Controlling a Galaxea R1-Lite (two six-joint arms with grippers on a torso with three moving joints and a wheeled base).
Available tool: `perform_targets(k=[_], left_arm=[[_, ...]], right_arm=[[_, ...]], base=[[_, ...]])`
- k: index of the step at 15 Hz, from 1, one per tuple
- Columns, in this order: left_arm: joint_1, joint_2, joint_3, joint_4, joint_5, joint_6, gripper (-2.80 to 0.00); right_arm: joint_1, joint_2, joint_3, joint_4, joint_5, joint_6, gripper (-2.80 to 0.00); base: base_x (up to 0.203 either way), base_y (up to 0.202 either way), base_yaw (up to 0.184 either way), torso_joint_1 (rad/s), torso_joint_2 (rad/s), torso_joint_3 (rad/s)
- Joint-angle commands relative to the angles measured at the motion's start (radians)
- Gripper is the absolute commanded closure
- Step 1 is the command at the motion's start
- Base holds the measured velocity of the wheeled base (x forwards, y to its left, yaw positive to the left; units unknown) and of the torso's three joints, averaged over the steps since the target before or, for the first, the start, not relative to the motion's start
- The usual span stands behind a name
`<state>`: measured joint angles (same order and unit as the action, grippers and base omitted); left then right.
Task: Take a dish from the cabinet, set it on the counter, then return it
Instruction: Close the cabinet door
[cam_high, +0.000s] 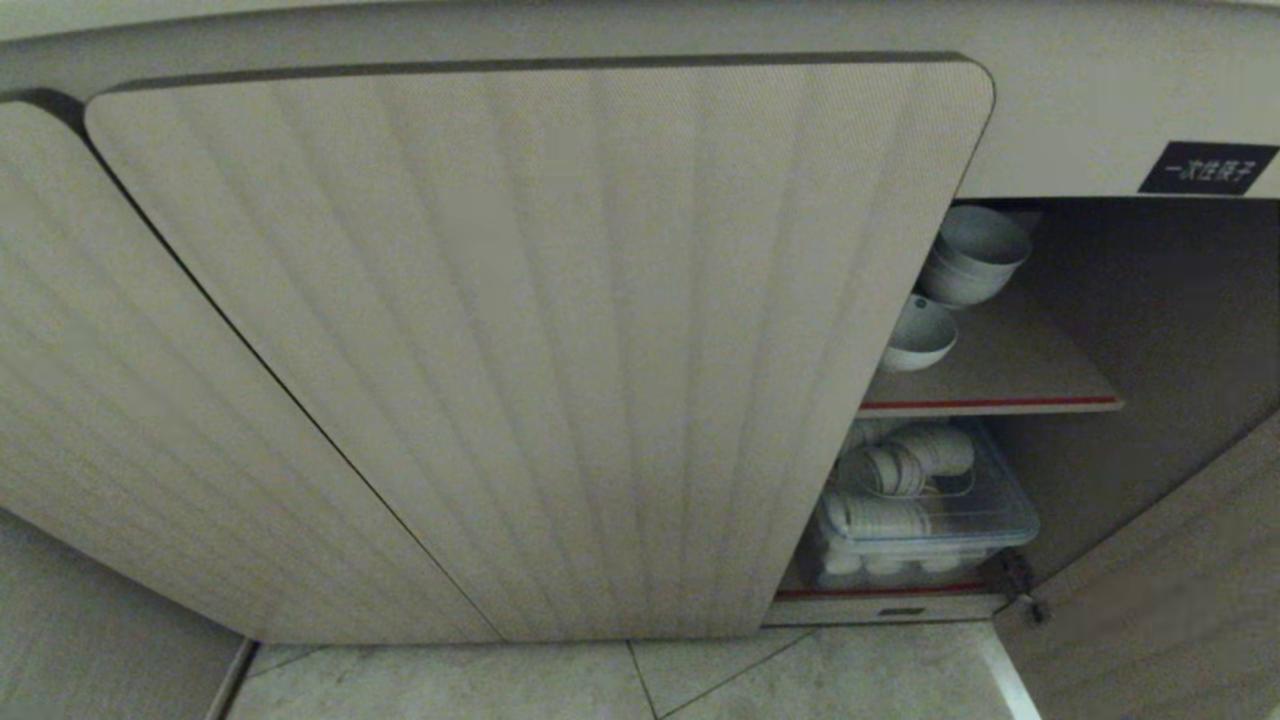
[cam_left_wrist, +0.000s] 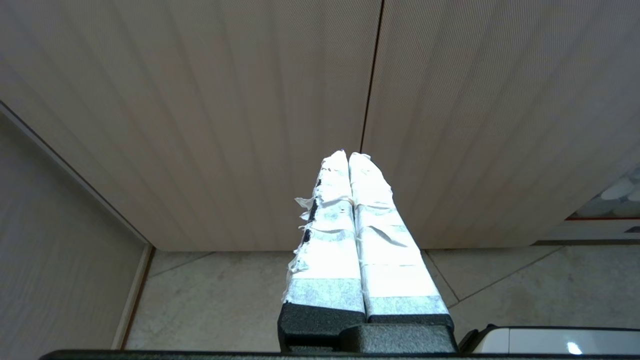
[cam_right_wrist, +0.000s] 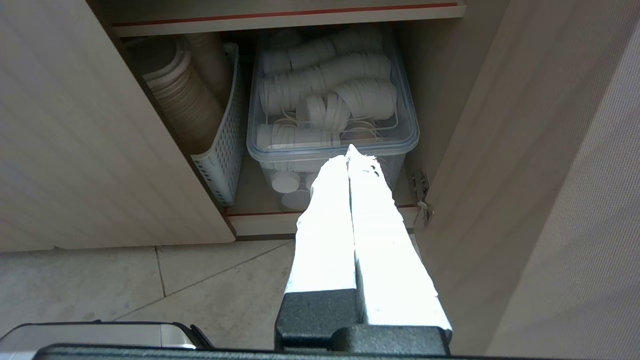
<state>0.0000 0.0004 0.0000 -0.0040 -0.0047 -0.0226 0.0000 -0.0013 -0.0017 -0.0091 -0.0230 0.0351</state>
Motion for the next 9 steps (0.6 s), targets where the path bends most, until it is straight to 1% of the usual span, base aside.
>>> perform_targets(k=[1, 9], left_arm=[[0.0, 0.0, 0.0, -0.001, 0.0, 0.0, 0.0], [0.0, 0.0, 0.0, -0.001, 0.0, -0.002, 0.0]], right_arm=[[0.0, 0.001, 0.0, 0.0, 0.0, 0.0, 0.0], [-0.002, 0.001, 0.0, 0.0, 0.0, 0.0, 0.0]], base=[[0.0, 0.0, 0.0, 0.0, 0.0, 0.0], [0.0, 0.0, 0.0, 0.0, 0.0, 0.0]])
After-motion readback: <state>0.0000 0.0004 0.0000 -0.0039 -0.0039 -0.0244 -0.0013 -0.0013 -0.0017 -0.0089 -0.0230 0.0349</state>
